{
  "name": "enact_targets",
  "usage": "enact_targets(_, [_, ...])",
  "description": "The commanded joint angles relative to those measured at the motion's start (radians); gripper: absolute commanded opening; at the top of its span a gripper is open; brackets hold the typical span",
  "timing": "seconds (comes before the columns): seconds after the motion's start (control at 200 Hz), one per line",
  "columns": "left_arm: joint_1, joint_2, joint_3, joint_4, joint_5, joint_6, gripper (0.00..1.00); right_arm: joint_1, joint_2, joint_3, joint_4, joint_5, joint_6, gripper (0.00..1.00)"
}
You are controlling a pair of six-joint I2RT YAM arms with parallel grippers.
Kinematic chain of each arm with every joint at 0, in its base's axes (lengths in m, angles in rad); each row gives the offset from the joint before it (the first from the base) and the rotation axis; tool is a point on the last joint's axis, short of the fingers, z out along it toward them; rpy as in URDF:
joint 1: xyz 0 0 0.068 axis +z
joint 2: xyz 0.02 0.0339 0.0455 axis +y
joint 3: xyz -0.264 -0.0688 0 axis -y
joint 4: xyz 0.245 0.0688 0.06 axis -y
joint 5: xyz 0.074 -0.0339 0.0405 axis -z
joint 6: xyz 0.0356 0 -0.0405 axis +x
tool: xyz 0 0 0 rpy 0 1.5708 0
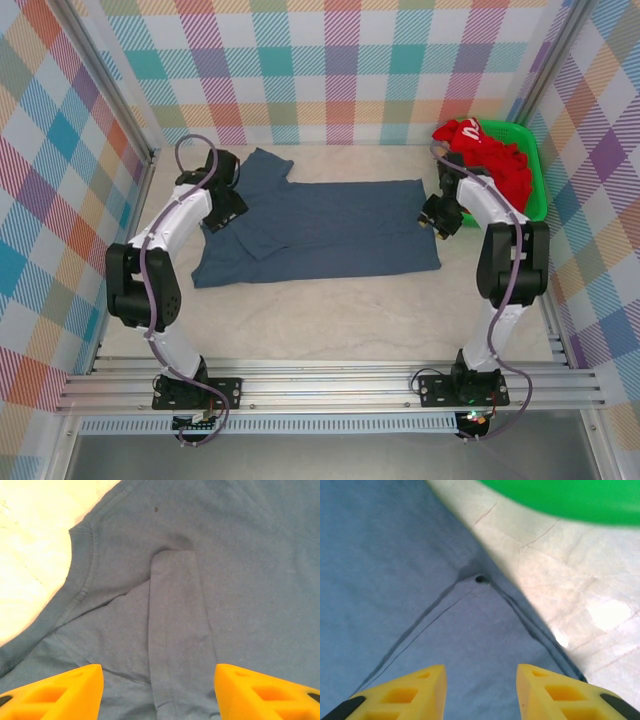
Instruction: Fold and stack the t-shirts
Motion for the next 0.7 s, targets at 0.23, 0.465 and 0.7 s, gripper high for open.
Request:
enact_targets(0.23, [0.015, -0.123, -0.292, 0.115, 0.307, -0.247, 0.43, 0.060, -0.172, -0.318, 0.233, -0.170, 0.072, 0.28])
enact_targets(0.465, [0.008, -0.007, -0.345, 0.274, 0.408, -0.317, 0.51, 0.069, -0.073, -0.343, 0.267, -0.187, 0.031, 0.26])
enact_targets(0.7, [-0.014, 0.068, -0.346, 0.307, 0.406, -0.333, 0.39, 0.068, -0.026, -0.335, 0.247, -0.184, 0.040, 0.26])
